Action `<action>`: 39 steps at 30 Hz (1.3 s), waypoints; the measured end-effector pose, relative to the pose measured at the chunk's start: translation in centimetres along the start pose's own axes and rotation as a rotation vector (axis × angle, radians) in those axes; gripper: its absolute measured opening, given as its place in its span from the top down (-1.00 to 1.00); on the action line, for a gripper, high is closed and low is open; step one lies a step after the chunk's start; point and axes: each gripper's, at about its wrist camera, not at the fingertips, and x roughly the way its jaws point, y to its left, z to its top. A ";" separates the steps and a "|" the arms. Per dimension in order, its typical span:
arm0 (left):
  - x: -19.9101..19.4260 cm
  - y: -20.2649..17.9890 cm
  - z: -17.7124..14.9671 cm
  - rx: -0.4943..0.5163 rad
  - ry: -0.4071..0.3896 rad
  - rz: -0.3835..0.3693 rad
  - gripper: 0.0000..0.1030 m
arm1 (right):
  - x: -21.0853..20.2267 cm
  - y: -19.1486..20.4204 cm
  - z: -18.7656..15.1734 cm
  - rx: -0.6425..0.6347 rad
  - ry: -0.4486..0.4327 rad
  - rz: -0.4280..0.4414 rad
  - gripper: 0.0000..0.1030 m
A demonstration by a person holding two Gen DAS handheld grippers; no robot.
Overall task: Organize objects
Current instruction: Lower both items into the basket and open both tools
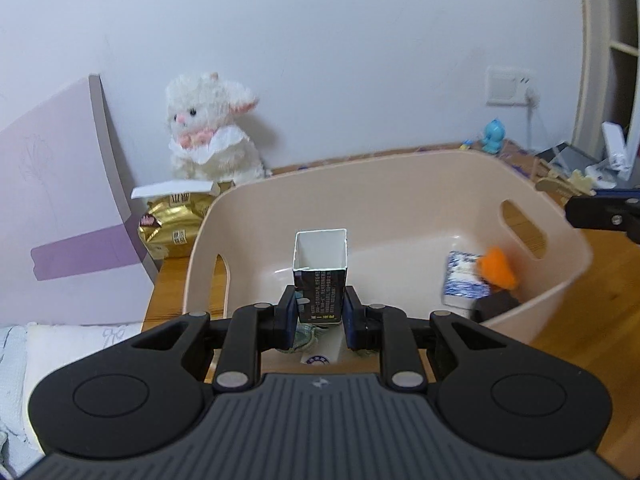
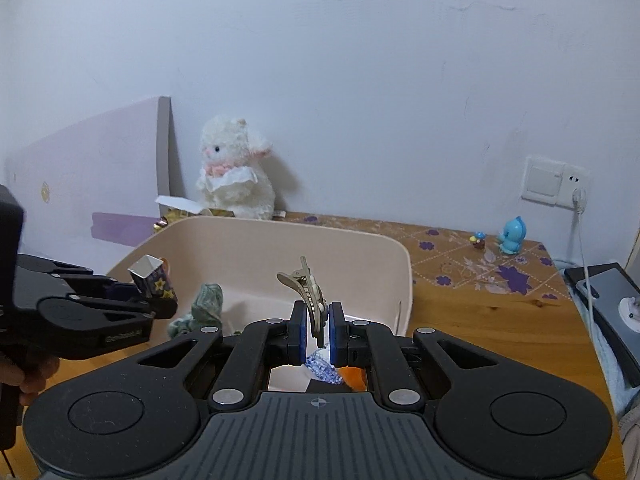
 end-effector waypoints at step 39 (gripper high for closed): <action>-0.1 0.4 1.3 -0.060 0.078 0.013 -0.57 | -2.4 -0.2 0.0 0.081 0.030 -0.032 -0.93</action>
